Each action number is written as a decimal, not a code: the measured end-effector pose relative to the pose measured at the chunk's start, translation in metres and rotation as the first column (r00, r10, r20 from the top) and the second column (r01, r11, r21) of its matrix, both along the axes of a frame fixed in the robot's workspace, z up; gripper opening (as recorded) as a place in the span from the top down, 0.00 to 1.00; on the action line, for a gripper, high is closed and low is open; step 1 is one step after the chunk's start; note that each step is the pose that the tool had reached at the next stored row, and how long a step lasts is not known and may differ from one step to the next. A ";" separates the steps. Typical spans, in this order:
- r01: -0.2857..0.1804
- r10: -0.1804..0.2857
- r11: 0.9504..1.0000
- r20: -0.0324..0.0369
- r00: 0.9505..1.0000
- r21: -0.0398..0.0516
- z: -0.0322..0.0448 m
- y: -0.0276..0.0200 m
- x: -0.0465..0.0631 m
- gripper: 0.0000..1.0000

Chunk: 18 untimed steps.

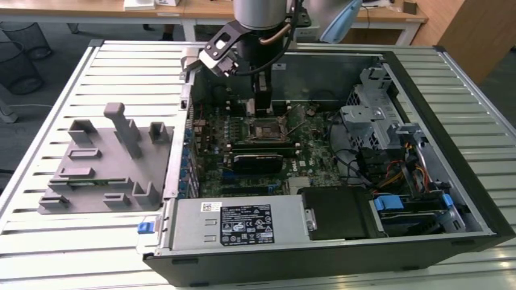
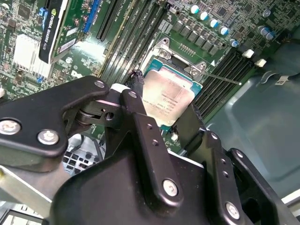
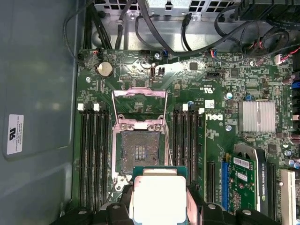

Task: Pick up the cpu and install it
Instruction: 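Place the cpu into insertion slot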

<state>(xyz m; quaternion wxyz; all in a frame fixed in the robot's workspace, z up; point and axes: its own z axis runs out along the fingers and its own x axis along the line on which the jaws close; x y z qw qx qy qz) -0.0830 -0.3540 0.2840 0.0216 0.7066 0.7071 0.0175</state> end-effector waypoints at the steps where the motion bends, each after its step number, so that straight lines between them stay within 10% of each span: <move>1: 0.000 0.000 1.000 0.000 1.000 0.000 -0.0005 0.0000 0.000 0.47; 18: 0.000 0.000 1.000 0.000 1.000 0.000 -0.0070 0.0023 0.001 0.47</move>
